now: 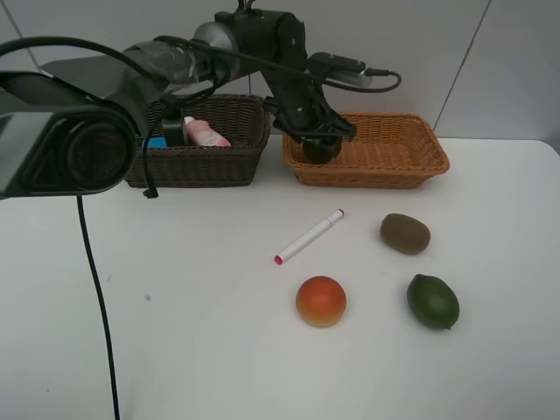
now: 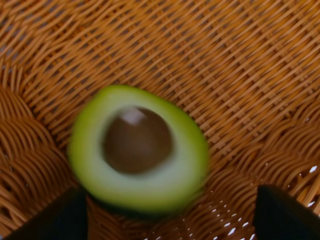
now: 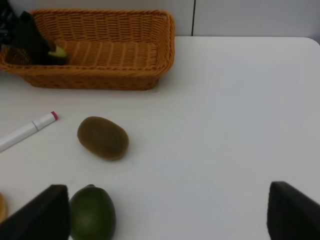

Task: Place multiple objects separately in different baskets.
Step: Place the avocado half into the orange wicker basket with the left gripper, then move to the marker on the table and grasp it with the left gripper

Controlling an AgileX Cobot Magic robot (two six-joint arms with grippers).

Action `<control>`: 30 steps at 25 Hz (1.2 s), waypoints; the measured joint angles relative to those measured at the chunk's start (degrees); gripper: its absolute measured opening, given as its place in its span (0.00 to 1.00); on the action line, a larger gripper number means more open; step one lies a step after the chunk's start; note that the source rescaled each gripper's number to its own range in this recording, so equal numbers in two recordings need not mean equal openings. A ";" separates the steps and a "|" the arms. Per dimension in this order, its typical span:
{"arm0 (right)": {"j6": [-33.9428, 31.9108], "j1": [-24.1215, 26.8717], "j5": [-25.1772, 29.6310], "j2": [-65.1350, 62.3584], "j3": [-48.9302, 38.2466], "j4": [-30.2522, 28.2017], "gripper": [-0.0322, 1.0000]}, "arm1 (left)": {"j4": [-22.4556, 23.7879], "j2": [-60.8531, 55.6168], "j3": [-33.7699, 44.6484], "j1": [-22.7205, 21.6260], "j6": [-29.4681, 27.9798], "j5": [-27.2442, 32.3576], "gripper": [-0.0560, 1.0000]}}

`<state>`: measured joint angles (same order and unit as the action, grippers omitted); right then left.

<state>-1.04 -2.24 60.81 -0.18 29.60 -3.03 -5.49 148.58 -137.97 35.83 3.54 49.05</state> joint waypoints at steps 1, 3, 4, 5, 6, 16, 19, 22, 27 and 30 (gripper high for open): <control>0.00 0.00 0.00 0.00 0.00 0.00 1.00 | 0.00 0.00 -0.02 0.00 -0.08 -0.06 0.82; 0.00 0.00 0.00 0.00 0.00 0.00 1.00 | 0.00 0.00 -0.02 0.00 -0.95 0.12 0.82; 0.00 0.00 0.00 0.00 0.00 0.00 1.00 | 0.00 0.00 -0.02 0.00 -1.72 0.38 0.82; 0.00 0.00 0.00 0.00 0.00 0.00 1.00 | 0.00 -0.13 -0.06 0.00 -2.57 1.08 0.82; 0.00 0.00 0.00 0.00 0.00 0.00 1.00 | 0.00 -0.30 -0.06 0.00 -3.54 1.85 0.82; 0.00 0.00 0.00 0.00 0.00 0.00 1.00 | -3.63 -6.56 -5.23 0.06 -4.00 19.59 0.82; 0.00 0.00 0.00 0.00 0.00 0.00 1.00 | -5.45 -8.52 -4.77 1.20 -2.94 19.68 0.82; 0.00 0.00 0.00 0.00 0.00 0.00 1.00 | -4.95 -11.92 0.69 3.72 -1.46 19.62 0.82; 0.00 0.00 0.00 0.00 0.00 0.00 1.00 | 0.10 -17.95 16.79 8.45 -0.25 19.51 0.82; 0.00 0.00 0.00 0.00 0.00 0.00 1.00 | 1.45 -18.01 22.86 10.39 -0.25 19.57 0.82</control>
<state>-1.04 -2.24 60.81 -0.18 29.60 -3.03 -4.05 130.57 -115.11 46.22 3.30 68.62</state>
